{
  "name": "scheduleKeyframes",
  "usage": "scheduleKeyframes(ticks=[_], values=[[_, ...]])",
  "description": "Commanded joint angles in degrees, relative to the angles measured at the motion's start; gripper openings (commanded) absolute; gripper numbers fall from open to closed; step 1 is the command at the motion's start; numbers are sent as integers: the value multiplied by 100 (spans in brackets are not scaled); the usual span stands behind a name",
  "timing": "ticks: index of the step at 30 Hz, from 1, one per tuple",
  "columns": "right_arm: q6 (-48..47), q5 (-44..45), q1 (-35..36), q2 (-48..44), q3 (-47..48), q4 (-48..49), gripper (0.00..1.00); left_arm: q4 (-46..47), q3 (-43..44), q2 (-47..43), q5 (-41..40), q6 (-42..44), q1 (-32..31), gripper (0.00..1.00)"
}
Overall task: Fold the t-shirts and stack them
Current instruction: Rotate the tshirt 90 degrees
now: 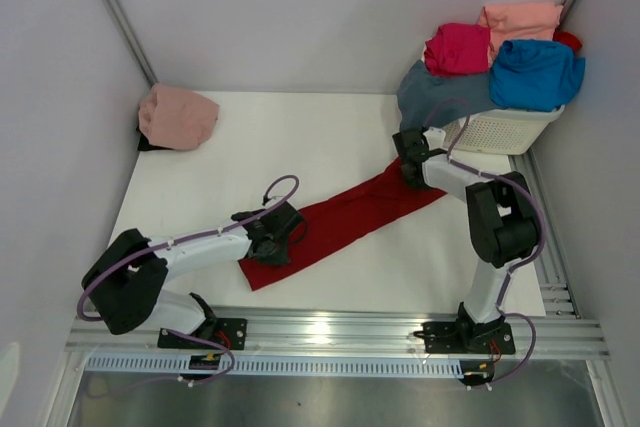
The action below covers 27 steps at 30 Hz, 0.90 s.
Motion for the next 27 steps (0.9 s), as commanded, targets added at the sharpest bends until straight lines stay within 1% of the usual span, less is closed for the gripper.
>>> scheduleKeyframes(ticks=[1, 5, 13, 19, 20, 23, 27], values=[[256, 714, -308, -340, -63, -60, 20, -221, 31, 100, -270, -153, -25, 29], [274, 617, -659, -419, -143, -7, 20, -238, 31, 83, -279, -161, -25, 29], [186, 152, -783, -156, -81, 283, 19, -291, 84, 83, -279, -214, -25, 29], [177, -507, -792, -103, -20, 608, 19, -326, 40, 30, -297, -284, -25, 29], [151, -743, -801, -77, -11, 661, 19, -326, 22, 30, -297, -302, -25, 29], [116, -1017, -792, 116, 182, 714, 18, -335, 40, 12, -297, -320, -25, 29], [98, -1745, -801, 380, 384, 959, 18, -335, 31, 21, -288, -346, -25, 29]])
